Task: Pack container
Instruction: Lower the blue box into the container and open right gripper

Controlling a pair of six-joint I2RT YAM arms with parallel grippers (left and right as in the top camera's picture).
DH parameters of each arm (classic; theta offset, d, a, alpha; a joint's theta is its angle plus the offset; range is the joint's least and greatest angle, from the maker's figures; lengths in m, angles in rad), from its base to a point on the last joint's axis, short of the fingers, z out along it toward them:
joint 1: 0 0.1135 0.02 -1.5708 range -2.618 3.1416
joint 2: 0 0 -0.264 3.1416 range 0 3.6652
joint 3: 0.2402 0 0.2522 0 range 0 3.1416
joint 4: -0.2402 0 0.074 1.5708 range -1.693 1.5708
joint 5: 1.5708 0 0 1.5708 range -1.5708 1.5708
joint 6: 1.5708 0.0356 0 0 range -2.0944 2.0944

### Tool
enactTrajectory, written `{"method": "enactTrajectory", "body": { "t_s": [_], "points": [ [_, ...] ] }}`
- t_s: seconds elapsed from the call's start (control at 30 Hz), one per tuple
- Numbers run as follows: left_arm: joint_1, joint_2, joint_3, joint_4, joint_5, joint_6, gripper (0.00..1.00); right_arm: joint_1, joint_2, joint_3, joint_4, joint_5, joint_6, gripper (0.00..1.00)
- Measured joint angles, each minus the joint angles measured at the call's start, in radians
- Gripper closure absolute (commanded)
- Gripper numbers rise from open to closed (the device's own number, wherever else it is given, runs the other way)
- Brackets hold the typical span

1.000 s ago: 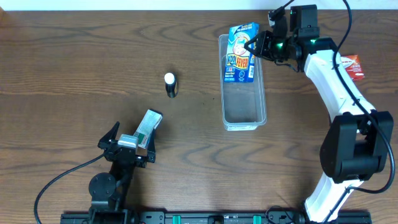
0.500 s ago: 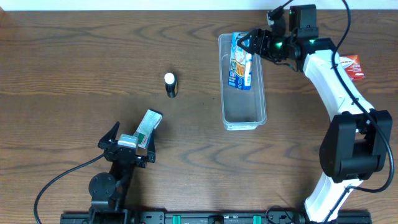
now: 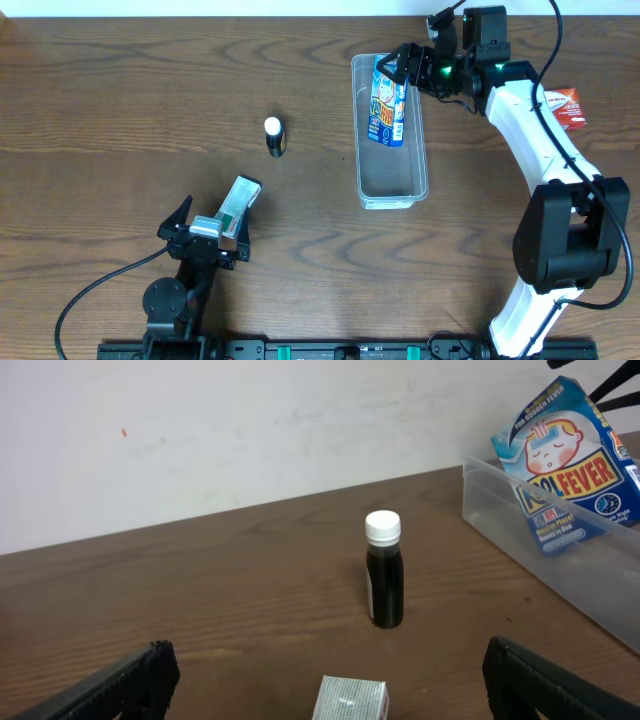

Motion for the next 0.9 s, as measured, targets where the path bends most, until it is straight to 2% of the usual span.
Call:
{"method": "enactTrajectory", "body": {
  "t_s": [0.4,0.9],
  "points": [
    [0.000,0.000,0.000,0.000,0.000,0.000,0.02,-0.002,-0.037,0.071,-0.127,0.111,-0.031,0.17],
    [0.000,0.000,0.000,0.000,0.000,0.000,0.02,-0.002,-0.066,0.079,-0.136,0.242,-0.082,0.17]
  ]
}}
